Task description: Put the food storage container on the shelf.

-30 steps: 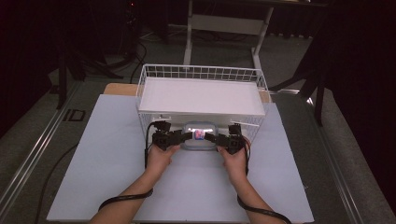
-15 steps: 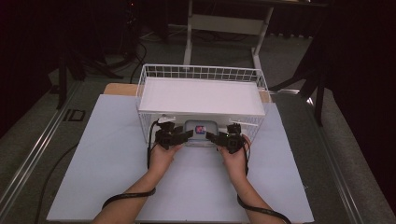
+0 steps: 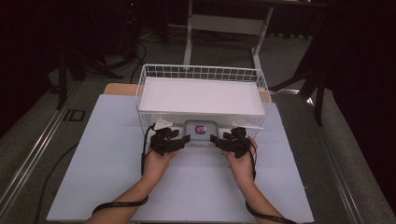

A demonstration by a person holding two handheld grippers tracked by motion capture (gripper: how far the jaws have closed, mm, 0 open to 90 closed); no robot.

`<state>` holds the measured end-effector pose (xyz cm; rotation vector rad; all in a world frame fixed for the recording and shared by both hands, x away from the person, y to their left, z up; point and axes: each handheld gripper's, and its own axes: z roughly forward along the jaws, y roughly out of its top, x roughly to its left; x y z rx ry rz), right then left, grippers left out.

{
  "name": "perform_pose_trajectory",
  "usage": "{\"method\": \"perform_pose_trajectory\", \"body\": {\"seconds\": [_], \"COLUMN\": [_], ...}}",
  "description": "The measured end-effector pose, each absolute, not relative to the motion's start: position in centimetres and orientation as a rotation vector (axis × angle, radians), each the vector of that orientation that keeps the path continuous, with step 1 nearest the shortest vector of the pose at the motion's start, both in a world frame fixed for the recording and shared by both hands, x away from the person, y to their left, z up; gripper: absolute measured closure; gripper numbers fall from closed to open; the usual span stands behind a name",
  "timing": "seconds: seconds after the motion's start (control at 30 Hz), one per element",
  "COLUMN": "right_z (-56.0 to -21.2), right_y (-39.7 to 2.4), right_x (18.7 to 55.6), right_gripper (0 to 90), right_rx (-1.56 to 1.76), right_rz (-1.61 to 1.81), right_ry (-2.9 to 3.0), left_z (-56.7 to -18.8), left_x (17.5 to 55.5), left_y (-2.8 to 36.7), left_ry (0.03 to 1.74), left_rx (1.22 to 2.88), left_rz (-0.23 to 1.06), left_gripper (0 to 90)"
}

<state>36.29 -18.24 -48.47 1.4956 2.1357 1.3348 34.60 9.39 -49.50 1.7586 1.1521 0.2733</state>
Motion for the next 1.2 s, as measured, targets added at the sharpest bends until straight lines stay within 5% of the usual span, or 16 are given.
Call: {"method": "perform_pose_trajectory", "body": {"seconds": [0.17, 0.43, 0.53, 0.67, 0.9, 1.2], "right_z": [-48.3, -49.0, -49.5, -50.1, -51.1, -51.7], "right_y": [-18.2, -16.7, -16.0, -15.4, -14.5, -13.7], "right_x": [35.1, 32.9, 32.6, 32.5, 33.2, 34.6], "right_gripper": [34.3, 34.4, 39.2, 54.3, 87.6, 89.9], "right_rx": [1.460, 1.378, 1.359, 1.359, 1.370, 1.391], "right_rz": [1.375, 1.341, 1.326, 1.344, 1.280, 1.259], "right_ry": [2.160, 2.222, 2.255, 2.283, 2.328, 2.305], "left_z": [-49.1, -49.1, -49.2, -49.6, -50.5, -51.7], "left_x": [32.9, 30.2, 29.2, 28.0, 26.9, 26.7], "left_y": [10.1, 11.2, 11.6, 12.0, 12.1, 12.2], "left_ry": [1.090, 1.012, 0.992, 0.976, 0.955, 0.977], "left_rx": [1.813, 1.822, 1.804, 1.776, 1.763, 1.812], "left_rz": [0.298, 0.147, 0.138, 0.180, 0.229, 0.329], "left_gripper": [40.9, 32.4, 30.7, 16.1, 2.3, 2.4]}}
